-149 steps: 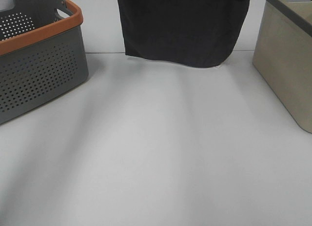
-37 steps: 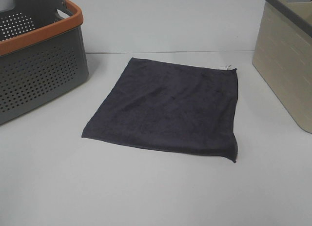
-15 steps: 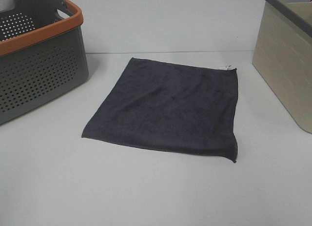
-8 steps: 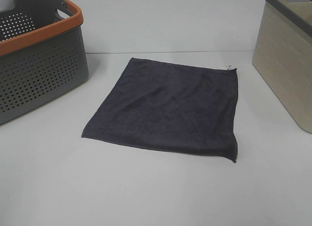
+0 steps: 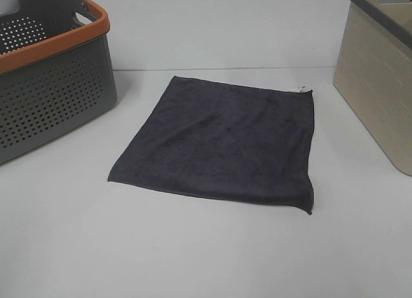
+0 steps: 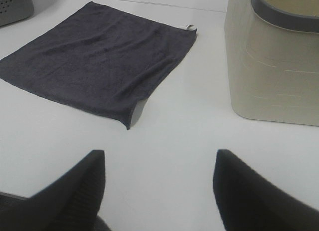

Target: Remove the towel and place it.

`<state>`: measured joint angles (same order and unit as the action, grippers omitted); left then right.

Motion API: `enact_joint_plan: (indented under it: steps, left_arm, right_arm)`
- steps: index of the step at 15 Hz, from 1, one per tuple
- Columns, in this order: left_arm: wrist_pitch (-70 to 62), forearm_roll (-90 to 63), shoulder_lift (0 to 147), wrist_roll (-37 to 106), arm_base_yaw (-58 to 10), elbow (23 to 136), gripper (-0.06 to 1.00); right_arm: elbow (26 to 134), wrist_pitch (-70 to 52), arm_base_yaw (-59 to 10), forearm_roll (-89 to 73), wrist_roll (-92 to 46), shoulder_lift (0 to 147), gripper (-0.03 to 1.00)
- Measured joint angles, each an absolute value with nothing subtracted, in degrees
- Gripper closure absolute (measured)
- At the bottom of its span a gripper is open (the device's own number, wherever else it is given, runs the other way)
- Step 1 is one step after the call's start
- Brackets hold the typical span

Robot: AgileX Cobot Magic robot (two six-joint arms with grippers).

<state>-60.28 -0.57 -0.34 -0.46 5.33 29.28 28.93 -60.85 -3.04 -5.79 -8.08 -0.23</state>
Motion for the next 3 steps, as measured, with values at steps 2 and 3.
enact_joint_plan:
  steps: [2, 3]
  left_arm:
    - [-60.28, -0.57, -0.34, -0.46, 5.33, 29.28, 0.22]
    - [-60.28, -0.57, -0.34, -0.46, 5.33, 29.28, 0.22]
  right_arm:
    - [28.93, -60.85, -3.04, -5.79, -8.08, -0.23, 0.34]
    - [28.93, -60.85, -3.04, -5.79, -8.08, -0.23, 0.34]
